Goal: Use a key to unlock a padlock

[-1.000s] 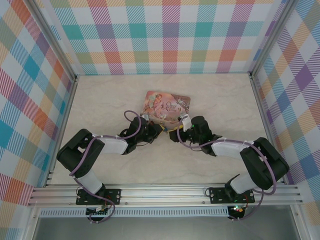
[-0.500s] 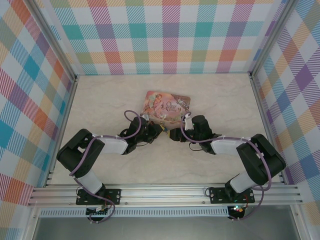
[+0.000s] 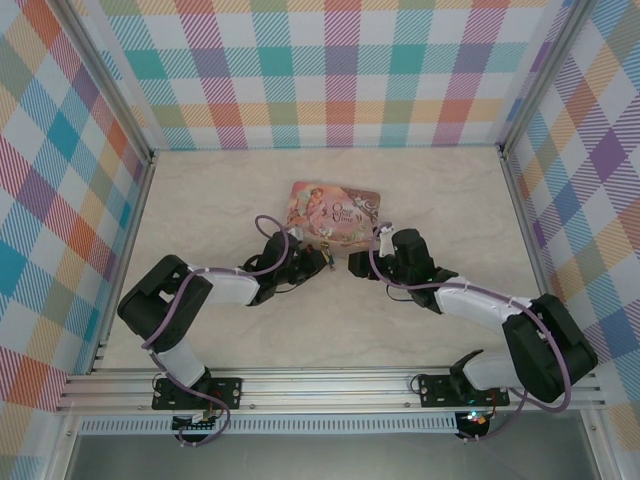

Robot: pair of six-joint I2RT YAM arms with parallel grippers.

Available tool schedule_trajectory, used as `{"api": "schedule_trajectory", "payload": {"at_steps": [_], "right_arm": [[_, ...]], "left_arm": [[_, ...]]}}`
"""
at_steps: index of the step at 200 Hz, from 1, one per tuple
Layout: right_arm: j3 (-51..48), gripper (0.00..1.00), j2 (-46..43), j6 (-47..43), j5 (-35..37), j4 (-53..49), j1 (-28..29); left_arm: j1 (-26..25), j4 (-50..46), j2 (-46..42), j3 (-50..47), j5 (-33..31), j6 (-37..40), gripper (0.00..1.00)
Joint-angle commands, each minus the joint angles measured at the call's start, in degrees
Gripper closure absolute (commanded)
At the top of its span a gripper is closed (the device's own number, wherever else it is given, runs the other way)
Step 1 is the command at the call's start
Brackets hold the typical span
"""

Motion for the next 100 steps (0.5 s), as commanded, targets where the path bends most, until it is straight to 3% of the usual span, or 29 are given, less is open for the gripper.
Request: {"api": "schedule_trajectory", "payload": {"at_steps": [1, 40, 59, 100], "right_arm": [[0.4, 0.44, -1.5, -2.5, 3.4, -3.4, -0.3], [0.7, 0.43, -1.9, -2.3, 3.5, -4.5, -0.7], [0.9, 0.43, -1.9, -2.3, 3.5, -4.7, -0.8], [0.4, 0.43, -2.4, -2.3, 3.2, -4.8, -1.0]], "left_arm": [[-0.6, -3.0, 1.6, 1.7, -3.6, 5.0, 1.0], [-0.6, -2.1, 2.8, 2.5, -4.5, 8.9, 1.0], [-0.6, 0.8, 4.0, 2.7, -3.7, 9.5, 0.83], [-0.6, 6.2, 7.6, 4.7, -1.0, 10.8, 0.7]]}}
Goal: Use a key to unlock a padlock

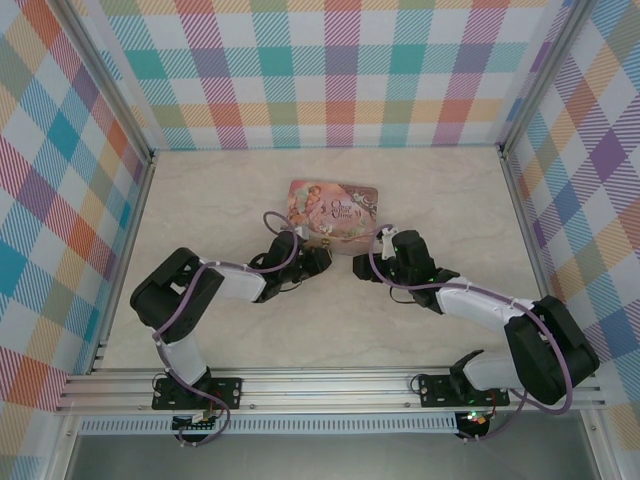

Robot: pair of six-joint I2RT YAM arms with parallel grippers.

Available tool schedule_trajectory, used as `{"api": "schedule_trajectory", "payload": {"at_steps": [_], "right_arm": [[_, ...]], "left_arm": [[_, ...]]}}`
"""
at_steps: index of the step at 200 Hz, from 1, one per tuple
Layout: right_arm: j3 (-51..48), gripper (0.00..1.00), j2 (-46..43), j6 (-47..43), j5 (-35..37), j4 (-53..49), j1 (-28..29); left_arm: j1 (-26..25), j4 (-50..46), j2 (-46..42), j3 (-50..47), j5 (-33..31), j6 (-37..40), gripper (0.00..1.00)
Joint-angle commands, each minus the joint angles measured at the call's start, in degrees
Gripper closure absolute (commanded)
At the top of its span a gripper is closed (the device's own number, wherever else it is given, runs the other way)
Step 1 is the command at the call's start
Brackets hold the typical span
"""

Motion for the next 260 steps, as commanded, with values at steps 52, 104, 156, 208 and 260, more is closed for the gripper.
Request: {"api": "schedule_trajectory", "payload": {"at_steps": [52, 104, 156, 208, 260], "right_arm": [[-1.1, 0.42, -3.6, -1.2, 0.6, -0.7, -0.7], [-1.6, 0.31, -2.4, 1.5, -1.4, -0.4, -2.1], [2.4, 0.0, 3.9, 6.5, -12.1, 3.0, -9.2], [13.3, 0.0, 17.2, 4.7, -20.2, 4.9, -13.0], [26.7, 0.0, 30.1, 1.4, -28.1, 6.1, -13.1]], "left_arm": [[-0.4, 6.9, 3.2, 3.5, 2.5, 2.3, 0.68], [0.7, 0.2, -8.5, -0.5, -1.3, 5.9, 0.56], [8.2, -14.5, -19.7, 0.1, -0.8, 8.8, 0.37], [14.7, -17.1, -22.6, -1.5, 2.2, 7.7, 0.33], [17.5, -18.3, -23.1, -2.2, 4.1, 7.4, 0.31]]}}
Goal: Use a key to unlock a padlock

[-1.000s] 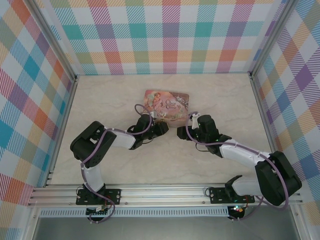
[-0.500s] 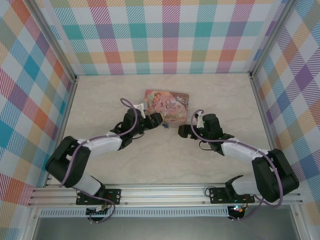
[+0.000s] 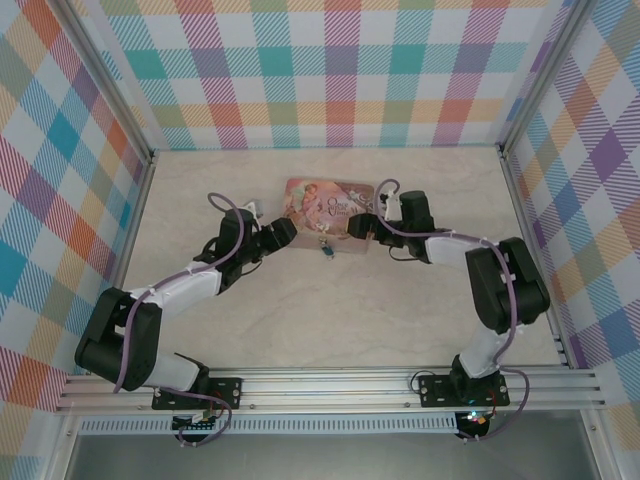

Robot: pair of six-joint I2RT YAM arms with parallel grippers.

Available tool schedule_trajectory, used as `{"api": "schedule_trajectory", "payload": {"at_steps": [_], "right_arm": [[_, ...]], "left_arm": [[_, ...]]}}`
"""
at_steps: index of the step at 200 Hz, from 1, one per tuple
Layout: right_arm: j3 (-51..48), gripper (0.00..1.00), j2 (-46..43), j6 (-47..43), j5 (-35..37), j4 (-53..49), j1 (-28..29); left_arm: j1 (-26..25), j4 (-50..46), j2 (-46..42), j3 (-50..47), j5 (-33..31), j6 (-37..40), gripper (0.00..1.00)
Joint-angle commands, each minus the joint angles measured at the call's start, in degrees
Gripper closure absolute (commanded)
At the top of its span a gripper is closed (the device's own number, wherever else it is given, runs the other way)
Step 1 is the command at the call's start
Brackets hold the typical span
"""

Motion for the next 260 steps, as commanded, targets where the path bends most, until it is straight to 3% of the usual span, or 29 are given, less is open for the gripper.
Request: {"api": "schedule_trajectory", "payload": {"at_steps": [1, 32, 57, 90, 124, 146, 201, 260], "right_arm": [[6.0, 0.0, 4.4, -2.9, -7.3, 2.5, 0.0], [13.8, 0.01, 12.0, -3.1, -10.4, 4.8, 0.0], [15.8, 0.0, 12.4, -6.3, -1.9, 5.0, 0.0], [8.0, 0.0, 4.5, -9.0, 6.0, 8.1, 0.1], [-3.7, 0.08, -5.3, -11.0, 6.4, 10.3, 2.8], [-8.8, 0.15, -7.6, -11.3, 6.4, 12.2, 7.2], [-7.5, 0.27, 0.6, -9.9, 8.8, 18.2, 14.2], [-2.1, 0.37, 9.2, -10.0, 11.5, 22.0, 15.6]], "left_arm": [[1.9, -1.2, -1.4, -1.0, 2.1, 0.6, 0.31], [3.3, -1.0, -0.9, -0.1, 3.4, 0.3, 0.29], [4.3, -2.0, -0.4, 1.3, 4.4, 0.3, 0.29], [7.2, -5.6, 0.2, 4.7, 6.3, 0.9, 0.26], [11.5, -5.7, 4.0, 8.3, 9.2, 1.3, 0.13], [13.0, -4.4, 9.4, 11.2, 12.4, 1.9, 0.1], [13.1, -2.1, 19.1, 15.9, 14.1, 1.6, 0.1], [13.1, 0.0, 23.5, 16.5, 16.3, 0.0, 0.12]]}}
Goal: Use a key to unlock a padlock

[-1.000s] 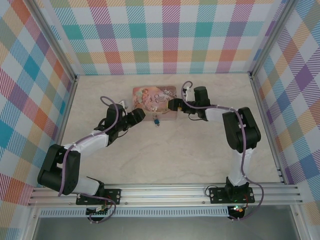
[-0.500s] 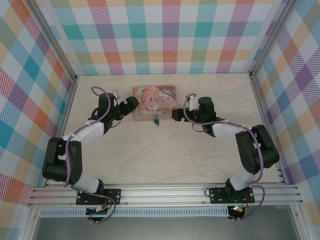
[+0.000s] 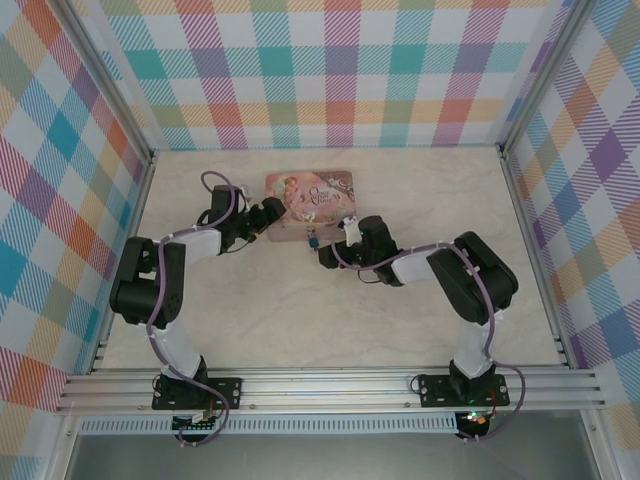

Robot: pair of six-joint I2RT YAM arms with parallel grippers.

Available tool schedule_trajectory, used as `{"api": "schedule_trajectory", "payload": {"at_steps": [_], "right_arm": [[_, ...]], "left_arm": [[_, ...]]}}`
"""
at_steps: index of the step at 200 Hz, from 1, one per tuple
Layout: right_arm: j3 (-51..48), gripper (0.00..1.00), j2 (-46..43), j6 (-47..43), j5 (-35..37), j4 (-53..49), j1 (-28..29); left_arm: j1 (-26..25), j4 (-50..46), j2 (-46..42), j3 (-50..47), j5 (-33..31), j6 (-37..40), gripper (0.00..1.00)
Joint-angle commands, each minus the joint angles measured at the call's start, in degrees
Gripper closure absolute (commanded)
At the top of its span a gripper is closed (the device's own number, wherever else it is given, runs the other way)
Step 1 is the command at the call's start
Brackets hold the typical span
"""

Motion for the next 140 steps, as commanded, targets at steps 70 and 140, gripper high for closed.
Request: {"api": "schedule_trajectory", "payload": {"at_steps": [70, 140], "right_arm": [[5.8, 0.44, 6.7, 0.4, 1.2, 5.2, 1.0], [7.2, 0.52, 9.2, 1.3, 0.2, 4.9, 1.9]], "left_arm": [[0.5, 2.8, 1.8, 0.3, 2.4, -1.2, 0.13], [0.6, 3.3, 1.9, 0.0, 2.6, -1.6, 0.14]]}}
